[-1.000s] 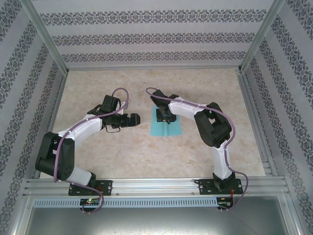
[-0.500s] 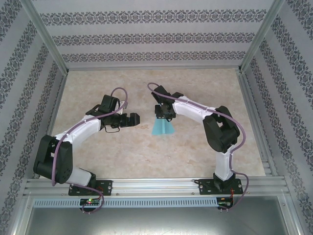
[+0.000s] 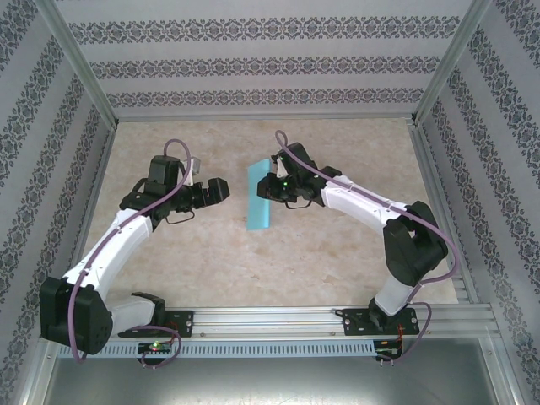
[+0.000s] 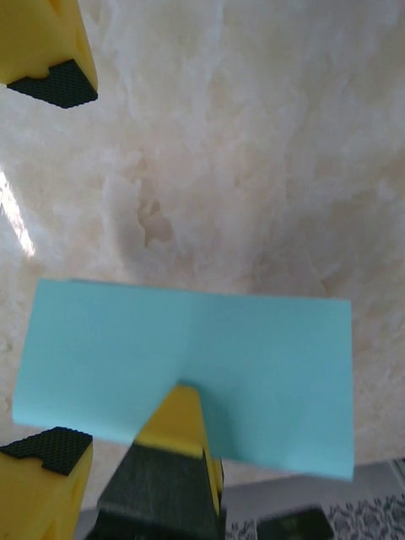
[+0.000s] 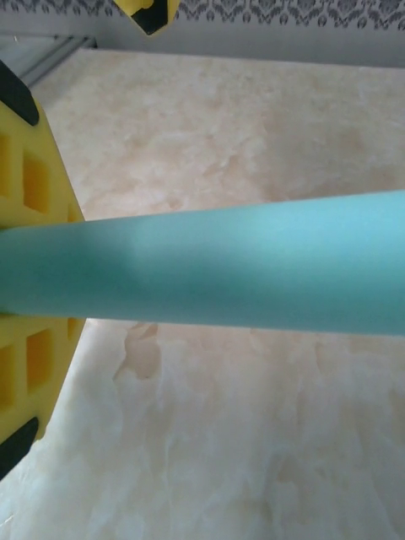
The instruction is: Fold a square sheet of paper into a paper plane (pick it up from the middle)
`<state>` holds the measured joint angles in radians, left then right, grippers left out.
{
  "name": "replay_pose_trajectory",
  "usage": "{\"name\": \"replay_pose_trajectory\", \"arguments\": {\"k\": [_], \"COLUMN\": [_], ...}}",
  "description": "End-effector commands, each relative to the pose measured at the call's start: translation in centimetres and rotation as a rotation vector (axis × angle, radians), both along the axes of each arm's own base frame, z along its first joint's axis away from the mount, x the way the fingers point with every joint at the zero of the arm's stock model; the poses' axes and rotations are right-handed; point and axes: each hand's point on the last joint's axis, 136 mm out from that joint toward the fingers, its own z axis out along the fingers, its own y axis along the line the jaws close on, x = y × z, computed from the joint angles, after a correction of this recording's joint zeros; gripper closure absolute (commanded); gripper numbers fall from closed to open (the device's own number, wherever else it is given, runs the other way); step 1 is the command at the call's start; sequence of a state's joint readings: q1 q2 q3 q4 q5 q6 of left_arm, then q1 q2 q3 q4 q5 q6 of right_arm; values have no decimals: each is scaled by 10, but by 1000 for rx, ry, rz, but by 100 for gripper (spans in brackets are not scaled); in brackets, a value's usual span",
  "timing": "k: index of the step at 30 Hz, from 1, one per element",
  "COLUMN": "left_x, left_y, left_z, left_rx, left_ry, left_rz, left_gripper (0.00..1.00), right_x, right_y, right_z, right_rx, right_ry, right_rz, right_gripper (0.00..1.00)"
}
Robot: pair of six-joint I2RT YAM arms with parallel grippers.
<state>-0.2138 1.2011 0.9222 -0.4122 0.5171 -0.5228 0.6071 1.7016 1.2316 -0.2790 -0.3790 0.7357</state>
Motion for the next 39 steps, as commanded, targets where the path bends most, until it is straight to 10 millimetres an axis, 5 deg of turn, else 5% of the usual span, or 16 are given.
{"name": "replay_pose_trajectory", "arguments": {"k": [1, 21, 29, 39], "left_x": [3, 23, 30, 34], "left_y": [-14, -102, -126, -143], "left_z": [5, -68, -97, -115], "left_rx": [-123, -148, -137, -116], "left_ry": [29, 143, 191, 214], "left_rz": [-15, -92, -113, -143], "left_gripper": [3, 23, 45, 53], "right_x": [-5, -16, -13, -13], "right_y": [3, -41, -52, -61], "right_z": [-9, -89, -101, -114], "right_rx": [83, 161, 140, 110], "right_ry": [50, 208, 216, 233], "right_rz": [20, 14, 9, -6], "right_gripper": [77, 75, 75, 75]}}
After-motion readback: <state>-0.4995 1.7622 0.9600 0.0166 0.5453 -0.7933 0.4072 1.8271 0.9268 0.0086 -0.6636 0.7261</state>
